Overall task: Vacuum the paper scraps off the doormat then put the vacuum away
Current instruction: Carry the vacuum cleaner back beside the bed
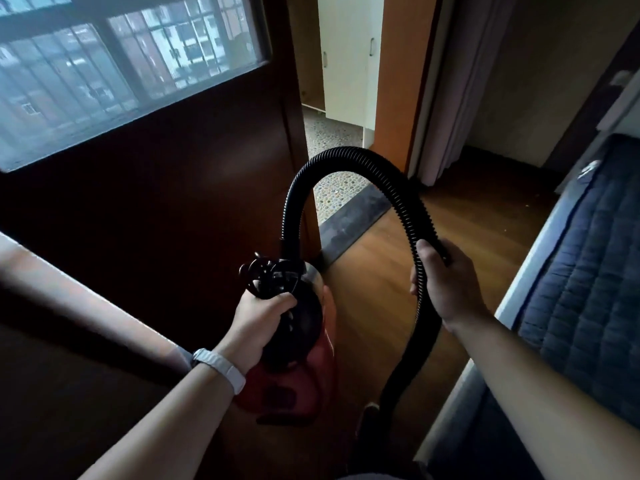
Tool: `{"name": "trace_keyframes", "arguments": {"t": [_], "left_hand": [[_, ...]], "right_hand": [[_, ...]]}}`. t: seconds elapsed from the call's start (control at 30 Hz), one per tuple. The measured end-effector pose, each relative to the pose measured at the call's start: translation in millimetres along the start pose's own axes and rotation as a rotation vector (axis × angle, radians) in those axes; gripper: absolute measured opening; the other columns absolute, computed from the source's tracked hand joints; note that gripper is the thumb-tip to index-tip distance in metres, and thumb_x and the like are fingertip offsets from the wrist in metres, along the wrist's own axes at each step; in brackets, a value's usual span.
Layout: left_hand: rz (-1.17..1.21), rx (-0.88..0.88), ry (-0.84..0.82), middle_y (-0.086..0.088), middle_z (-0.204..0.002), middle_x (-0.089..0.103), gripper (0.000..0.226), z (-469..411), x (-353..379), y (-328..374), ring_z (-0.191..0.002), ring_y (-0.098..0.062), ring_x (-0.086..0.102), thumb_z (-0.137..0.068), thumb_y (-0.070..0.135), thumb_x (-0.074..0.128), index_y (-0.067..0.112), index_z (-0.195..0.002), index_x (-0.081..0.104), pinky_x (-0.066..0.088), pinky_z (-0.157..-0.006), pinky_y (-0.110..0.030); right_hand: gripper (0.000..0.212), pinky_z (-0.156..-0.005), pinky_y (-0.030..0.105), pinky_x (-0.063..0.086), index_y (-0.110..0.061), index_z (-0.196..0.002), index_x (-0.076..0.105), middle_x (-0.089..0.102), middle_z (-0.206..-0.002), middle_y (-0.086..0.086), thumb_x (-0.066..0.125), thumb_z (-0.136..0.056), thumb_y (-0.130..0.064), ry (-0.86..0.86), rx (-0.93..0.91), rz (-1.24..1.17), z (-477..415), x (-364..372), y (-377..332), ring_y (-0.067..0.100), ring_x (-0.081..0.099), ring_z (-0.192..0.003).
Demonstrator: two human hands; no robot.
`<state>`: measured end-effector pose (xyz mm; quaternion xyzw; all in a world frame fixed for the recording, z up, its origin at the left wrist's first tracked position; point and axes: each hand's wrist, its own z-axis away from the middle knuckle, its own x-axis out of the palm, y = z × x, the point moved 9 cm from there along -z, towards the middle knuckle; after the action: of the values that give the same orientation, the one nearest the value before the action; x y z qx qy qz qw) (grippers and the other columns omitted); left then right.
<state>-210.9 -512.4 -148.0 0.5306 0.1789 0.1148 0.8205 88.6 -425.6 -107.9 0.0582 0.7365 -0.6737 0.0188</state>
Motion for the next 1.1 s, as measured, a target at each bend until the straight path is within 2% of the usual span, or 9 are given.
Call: {"name": "trace_keyframes", "arguments": {"t": [0.17, 0.33, 0.43, 0.6, 0.77, 0.83, 0.93, 1.0, 1.1], "left_hand": [[-0.069, 0.009, -0.083, -0.010, -0.062, 0.060, 0.015, -73, 42, 53, -0.050, -0.020, 0.057, -0.081, -0.002, 0.065, 0.012, -0.082, 0.058, 0.049, -0.051, -0.031], [-0.064, 0.057, -0.112, -0.008, -0.067, 0.064, 0.018, -126, 90, 97, -0.058, -0.022, 0.061, -0.081, -0.003, 0.065, 0.014, -0.084, 0.062, 0.051, -0.054, -0.033], [-0.075, 0.080, -0.148, -0.003, -0.063, 0.066, 0.019, -165, 122, 122, -0.055, -0.019, 0.062, -0.080, -0.003, 0.066, 0.015, -0.082, 0.064, 0.051, -0.055, -0.032], [-0.117, 0.115, -0.250, 0.003, -0.058, 0.066, 0.017, -234, 186, 151, -0.052, -0.012, 0.064, -0.078, -0.001, 0.067, 0.017, -0.078, 0.067, 0.050, -0.053, -0.028], [-0.131, 0.116, -0.378, 0.000, -0.069, 0.071, 0.016, -313, 257, 173, -0.064, -0.016, 0.068, -0.079, 0.001, 0.069, 0.012, -0.090, 0.071, 0.051, -0.058, -0.029], [-0.163, 0.117, -0.436, -0.003, -0.073, 0.071, 0.015, -351, 290, 186, -0.069, -0.020, 0.069, -0.079, 0.001, 0.069, 0.010, -0.091, 0.070, 0.052, -0.057, -0.027], [-0.209, 0.125, -0.505, -0.010, -0.084, 0.074, 0.025, -403, 337, 213, -0.082, -0.030, 0.071, -0.068, 0.012, 0.074, 0.013, -0.092, 0.071, 0.058, -0.071, -0.042], [-0.235, 0.142, -0.551, -0.007, -0.086, 0.074, 0.033, -434, 367, 231, -0.082, -0.027, 0.072, -0.061, 0.017, 0.071, 0.016, -0.094, 0.070, 0.058, -0.075, -0.046], [-0.284, 0.210, -0.634, -0.003, -0.082, 0.073, 0.028, -468, 416, 261, -0.078, -0.021, 0.071, -0.066, 0.014, 0.071, 0.021, -0.092, 0.067, 0.058, -0.072, -0.042]], "right_hand": [[0.038, -0.051, 0.032, 0.045, -0.013, -0.076, 0.056, 0.057, -0.055, 0.004, 0.056, -0.080, -0.051, 0.027, 0.027, -0.017, -90, -10, 5, 0.024, 0.055, -0.046], [0.035, -0.051, 0.030, 0.043, -0.009, -0.076, 0.056, 0.057, -0.054, 0.006, 0.055, -0.086, -0.042, 0.068, -0.006, 0.025, -161, -31, -6, 0.022, 0.055, -0.045], [0.029, -0.052, 0.030, 0.044, -0.018, -0.071, 0.057, 0.057, -0.054, 0.005, 0.056, -0.086, -0.042, 0.112, -0.012, 0.053, -195, -48, -8, 0.022, 0.055, -0.046], [0.041, -0.048, 0.025, 0.043, -0.010, -0.070, 0.054, 0.056, -0.053, 0.005, 0.053, -0.086, -0.048, 0.208, -0.015, 0.114, -258, -74, 9, 0.023, 0.056, -0.045], [0.035, -0.048, 0.024, 0.045, -0.008, -0.078, 0.056, 0.058, -0.059, 0.013, 0.053, -0.091, -0.040, 0.294, 0.009, 0.154, -326, -99, 26, 0.022, 0.056, -0.048], [0.034, -0.050, 0.026, 0.045, -0.006, -0.081, 0.055, 0.057, -0.060, 0.013, 0.054, -0.093, -0.038, 0.352, 0.027, 0.173, -360, -109, 32, 0.023, 0.056, -0.048], [0.032, -0.053, 0.032, 0.047, -0.016, -0.076, 0.056, 0.058, -0.059, 0.009, 0.055, -0.092, -0.044, 0.436, 0.060, 0.222, -406, -125, 35, 0.022, 0.057, -0.048], [0.036, -0.054, 0.038, 0.047, -0.020, -0.070, 0.055, 0.057, -0.058, 0.008, 0.055, -0.085, -0.053, 0.499, 0.079, 0.232, -434, -141, 31, 0.024, 0.056, -0.047], [0.036, -0.056, 0.044, 0.047, -0.023, -0.070, 0.055, 0.056, -0.056, 0.006, 0.056, -0.082, -0.056, 0.590, 0.076, 0.234, -470, -163, 25, 0.025, 0.054, -0.047]]}}
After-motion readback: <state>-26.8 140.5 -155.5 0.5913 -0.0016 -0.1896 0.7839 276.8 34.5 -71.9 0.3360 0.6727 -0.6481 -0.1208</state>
